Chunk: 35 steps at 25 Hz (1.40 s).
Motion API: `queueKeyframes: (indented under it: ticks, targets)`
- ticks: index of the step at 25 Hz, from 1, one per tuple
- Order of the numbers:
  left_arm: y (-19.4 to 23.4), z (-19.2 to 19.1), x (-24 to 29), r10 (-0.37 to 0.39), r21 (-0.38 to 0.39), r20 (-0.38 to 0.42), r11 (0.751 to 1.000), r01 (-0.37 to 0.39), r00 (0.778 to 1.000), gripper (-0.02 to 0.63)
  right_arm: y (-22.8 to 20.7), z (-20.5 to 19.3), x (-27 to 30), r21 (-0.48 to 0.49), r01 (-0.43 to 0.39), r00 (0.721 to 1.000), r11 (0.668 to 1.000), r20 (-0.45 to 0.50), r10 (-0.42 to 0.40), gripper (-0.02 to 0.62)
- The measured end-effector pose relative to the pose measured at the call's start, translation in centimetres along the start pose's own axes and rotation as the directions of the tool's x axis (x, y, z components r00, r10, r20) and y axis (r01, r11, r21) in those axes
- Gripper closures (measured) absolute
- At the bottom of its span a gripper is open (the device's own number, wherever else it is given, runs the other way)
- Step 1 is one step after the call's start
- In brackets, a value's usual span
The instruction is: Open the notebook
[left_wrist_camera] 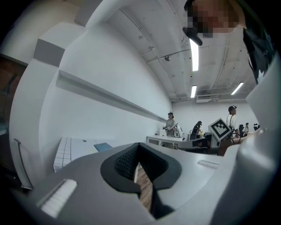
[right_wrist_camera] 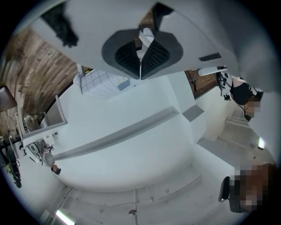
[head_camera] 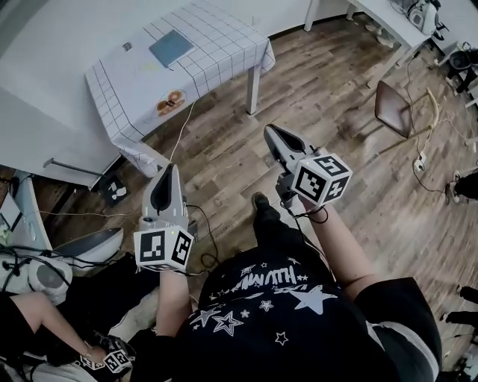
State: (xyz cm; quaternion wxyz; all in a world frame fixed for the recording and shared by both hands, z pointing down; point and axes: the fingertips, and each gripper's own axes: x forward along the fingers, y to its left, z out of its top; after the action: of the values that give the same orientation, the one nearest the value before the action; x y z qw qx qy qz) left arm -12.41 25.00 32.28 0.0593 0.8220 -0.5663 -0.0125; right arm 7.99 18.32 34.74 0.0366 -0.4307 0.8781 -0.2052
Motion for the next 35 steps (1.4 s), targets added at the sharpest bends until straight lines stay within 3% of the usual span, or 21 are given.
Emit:
queueKeyframes:
  ticks: [5, 10, 14, 22, 30, 35]
  targets:
    - [0.7, -0.1, 7.6, 0.042, -0.07, -0.022, 0.997, -0.044, 0.999, 0.597, -4.3, 1.9, 5.8, 0.007, -0.068, 0.996, 0.998, -0.054, 0.068, 0.578]
    - [0.1, -0.2, 14.2, 0.052, -0.016, -0.051, 0.998, -0.053, 0.997, 0.597, -7.5, 3.3, 10.0, -0.008, -0.142, 0.984, 0.99, -0.109, 0.14, 0.578]
    - [0.9, -1.2, 18.0, 0.088, -0.029, -0.067, 0.996, -0.09, 0.994, 0.597, -10.0, 3.9, 12.8, 0.004, -0.179, 0.976, 0.984, -0.123, 0.179, 0.578]
    - [-0.5, -1.4, 20.1, 0.129, 0.027, -0.061, 0.991, -0.128, 0.99, 0.597, -13.6, 4.2, 14.0, 0.039, -0.204, 0.972, 0.978, -0.113, 0.207, 0.578]
    - [3.4, -1.7, 22.4, 0.159, 0.017, -0.062, 0.987, -0.159, 0.985, 0.597, -13.1, 3.6, 17.5, 0.033, -0.223, 0.962, 0.974, -0.153, 0.225, 0.578]
    - [5.0, -1.3, 25.1, 0.124, 0.013, -0.046, 0.992, -0.123, 0.991, 0.597, -14.3, 4.8, 19.7, 0.008, -0.181, 0.971, 0.983, -0.159, 0.18, 0.578]
